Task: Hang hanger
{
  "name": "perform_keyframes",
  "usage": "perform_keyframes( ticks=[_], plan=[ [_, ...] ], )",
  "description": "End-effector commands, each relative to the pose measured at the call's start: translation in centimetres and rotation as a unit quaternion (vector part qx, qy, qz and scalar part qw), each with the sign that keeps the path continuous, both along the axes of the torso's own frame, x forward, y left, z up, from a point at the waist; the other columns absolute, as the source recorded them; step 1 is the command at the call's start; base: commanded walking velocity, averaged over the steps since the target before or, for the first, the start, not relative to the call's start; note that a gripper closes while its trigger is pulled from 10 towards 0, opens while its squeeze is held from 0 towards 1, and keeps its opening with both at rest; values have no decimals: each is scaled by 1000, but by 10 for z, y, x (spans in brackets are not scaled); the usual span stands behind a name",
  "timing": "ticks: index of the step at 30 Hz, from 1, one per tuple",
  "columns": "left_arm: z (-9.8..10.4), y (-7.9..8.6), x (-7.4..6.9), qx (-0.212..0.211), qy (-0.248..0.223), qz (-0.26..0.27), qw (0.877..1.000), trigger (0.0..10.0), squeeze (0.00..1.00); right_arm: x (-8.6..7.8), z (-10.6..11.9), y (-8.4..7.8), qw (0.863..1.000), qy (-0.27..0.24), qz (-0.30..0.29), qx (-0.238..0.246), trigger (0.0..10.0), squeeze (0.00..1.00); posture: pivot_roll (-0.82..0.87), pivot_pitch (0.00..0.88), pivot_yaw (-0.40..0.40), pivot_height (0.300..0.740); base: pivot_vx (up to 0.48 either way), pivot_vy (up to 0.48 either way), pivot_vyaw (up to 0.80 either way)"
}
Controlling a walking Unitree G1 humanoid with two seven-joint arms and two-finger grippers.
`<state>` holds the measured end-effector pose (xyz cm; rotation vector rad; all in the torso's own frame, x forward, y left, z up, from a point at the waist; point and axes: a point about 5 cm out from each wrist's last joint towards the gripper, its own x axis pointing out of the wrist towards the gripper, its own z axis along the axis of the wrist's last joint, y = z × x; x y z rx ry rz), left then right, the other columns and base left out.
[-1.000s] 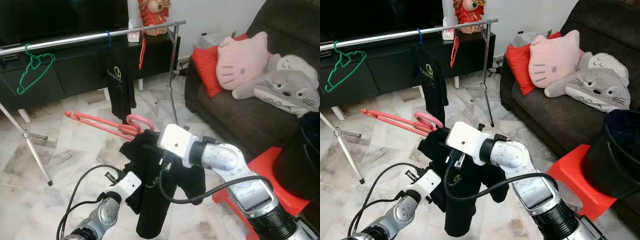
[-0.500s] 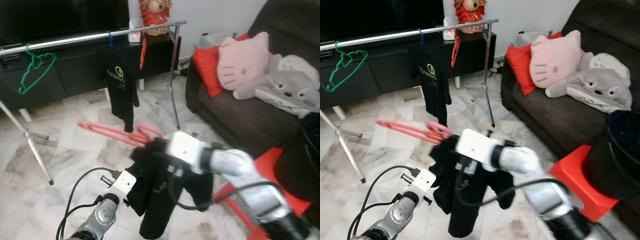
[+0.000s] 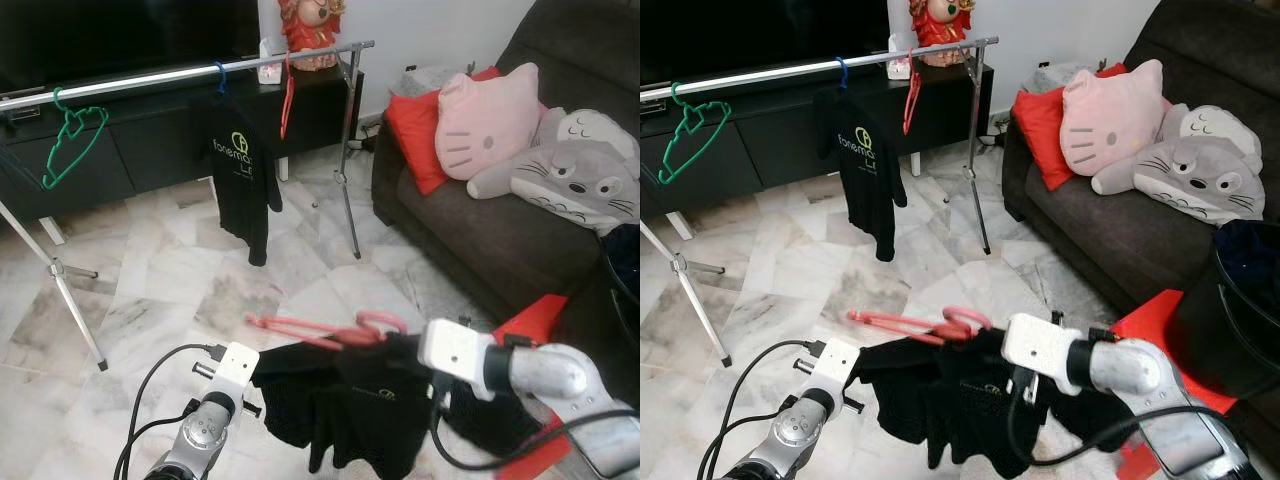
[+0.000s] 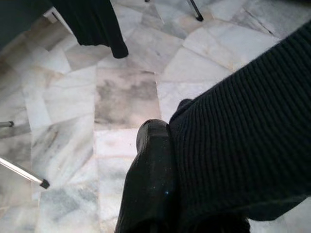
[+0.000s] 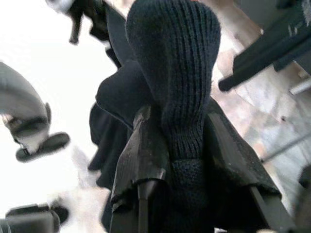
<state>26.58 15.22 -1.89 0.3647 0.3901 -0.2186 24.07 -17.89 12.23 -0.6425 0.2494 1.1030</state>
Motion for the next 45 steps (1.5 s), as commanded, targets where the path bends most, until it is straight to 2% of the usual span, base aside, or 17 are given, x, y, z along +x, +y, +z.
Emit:
perform_keyframes(
  ticks=[1, 6, 9, 16, 18, 21, 24, 34, 38, 45],
  plan=[
    [-4, 13, -4, 3, 16, 22, 1000, 10000, 0, 4, 16, -9, 999, -31, -5, 23, 0, 0, -177, 0, -18, 740, 0, 0, 0],
    [-3, 13, -4, 0, 17, 16, 1000, 10000, 0, -14, 13, -9, 998, 19, 58, 32, 0, 0, -170, 1, -16, 740, 0, 0, 0],
    [-4, 13, -4, 3, 22, 12, 1000, 10000, 0, -25, 1, -24, 994, 59, 83, -36, 0, 0, -172, 3, -14, 740, 0, 0, 0],
    [-3, 14, -3, 5, 23, 10, 1000, 10000, 0, -29, -4, -33, 991, 76, 93, -66, 0, 0, -171, 4, -10, 740, 0, 0, 0],
    [-3, 15, -3, 6, 23, 8, 1000, 10000, 0, -25, -9, -39, 989, 66, 82, -104, 0, 0, -170, 3, -10, 740, 0, 0, 0],
    [-3, 15, -3, 7, 23, 8, 1000, 10000, 0, -21, -11, -42, 988, 57, 73, -120, 0, 0, -167, 3, -8, 740, 0, 0, 0],
    [-2, 16, -2, 10, 23, 6, 1000, 10000, 0, -16, -16, -45, 985, 40, 64, -158, 0, 0, -165, 2, -8, 740, 0, 0, 0],
    [-3, 13, -2, 16, 26, -8, 1000, 10000, 0, -9, -32, -41, 968, -14, 55, -244, 0, 0, -166, 4, -5, 740, 0, 0, 0],
    [-3, 10, -3, 17, 27, -18, 999, 10000, 0, 0, -33, -34, 974, -45, 9, -224, 0, 0, -167, 1, -4, 740, 0, 0, 0],
    [-6, 7, -5, 28, 32, -37, 998, 10000, 0, 7, -32, -14, 987, -48, -20, -153, 0, 0, -159, 0, -9, 740, 0, 0, 0]
  ],
)
